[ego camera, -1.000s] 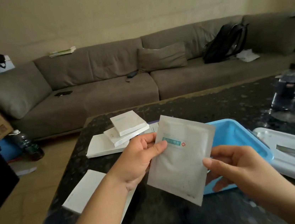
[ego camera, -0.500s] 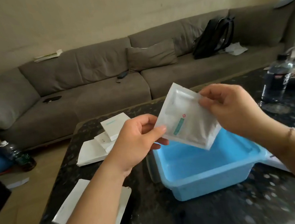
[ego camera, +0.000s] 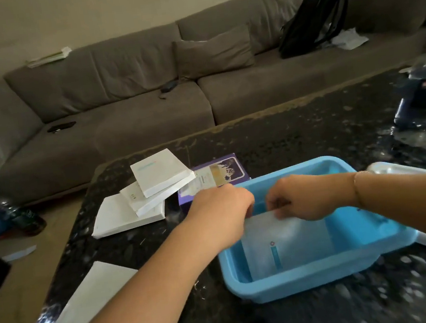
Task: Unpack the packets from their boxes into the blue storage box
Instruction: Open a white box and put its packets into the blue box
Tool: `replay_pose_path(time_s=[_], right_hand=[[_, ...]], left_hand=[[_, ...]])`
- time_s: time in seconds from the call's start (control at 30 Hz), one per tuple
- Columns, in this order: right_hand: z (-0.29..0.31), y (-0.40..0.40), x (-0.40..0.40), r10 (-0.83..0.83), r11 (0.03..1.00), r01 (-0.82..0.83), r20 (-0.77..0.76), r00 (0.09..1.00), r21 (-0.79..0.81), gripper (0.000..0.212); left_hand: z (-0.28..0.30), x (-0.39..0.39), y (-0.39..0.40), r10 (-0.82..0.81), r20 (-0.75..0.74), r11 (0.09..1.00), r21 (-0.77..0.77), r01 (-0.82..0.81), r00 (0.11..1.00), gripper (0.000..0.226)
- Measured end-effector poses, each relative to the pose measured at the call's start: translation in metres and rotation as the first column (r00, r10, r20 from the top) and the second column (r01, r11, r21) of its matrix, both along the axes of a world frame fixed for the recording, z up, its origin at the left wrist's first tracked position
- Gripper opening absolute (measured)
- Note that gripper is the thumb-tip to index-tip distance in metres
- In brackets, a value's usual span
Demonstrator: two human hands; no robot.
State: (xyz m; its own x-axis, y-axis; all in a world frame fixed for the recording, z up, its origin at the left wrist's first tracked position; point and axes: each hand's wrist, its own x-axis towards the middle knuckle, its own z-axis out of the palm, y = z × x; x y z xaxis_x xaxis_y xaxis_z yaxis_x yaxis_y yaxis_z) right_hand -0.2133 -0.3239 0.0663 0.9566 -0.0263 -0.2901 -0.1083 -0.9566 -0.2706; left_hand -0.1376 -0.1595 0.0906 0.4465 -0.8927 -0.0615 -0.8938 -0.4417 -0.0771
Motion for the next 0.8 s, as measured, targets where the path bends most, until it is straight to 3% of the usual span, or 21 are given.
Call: replay_pose_path(time_s=[0.1,0.2,0.4,0.57,0.63,0.7,0.8], right_hand=[[-0.007,0.002,0.006,0.023,0.999,-0.025,-0.070,0.997,-0.028,0.016],[-0.016,0.004,0.006,0.064,0.997,-0.067,-0.124,0.990,-0.026,0.028],[-0.032,0.011,0.000,0.096,0.992,-0.107,-0.157,0.983,-0.069,0.050],[-0.018,0.009,-0.007,0.164,0.954,-0.194,-0.146,0.976,-0.230,0.051],[-0.007,0.005,-0.013,0.181,0.945,-0.214,-0.149,0.972,-0.245,0.051],[0.000,0.000,-0.019,0.197,0.945,-0.242,-0.208,0.958,-0.219,0.047],[-0.003,-0.004,-0.024,0.262,0.941,-0.318,-0.339,0.903,-0.118,0.041]], left_hand=[[-0.003,-0.005,-0.012,-0.062,0.164,0.988,0.152,0.037,0.984,0.023],[-0.006,-0.011,-0.015,-0.065,0.210,0.974,0.225,0.016,0.976,0.022],[-0.009,-0.017,-0.015,-0.062,0.196,0.956,0.294,0.002,0.979,0.037],[-0.011,-0.013,-0.009,-0.049,0.185,0.965,0.263,-0.002,0.981,0.020],[-0.013,-0.007,-0.005,-0.024,0.109,0.984,0.180,0.004,0.994,0.031],[-0.010,0.000,0.002,0.018,-0.097,0.999,-0.029,-0.021,0.995,0.036],[-0.004,0.011,0.025,-0.015,-0.410,0.905,-0.393,-0.162,0.912,0.033]])
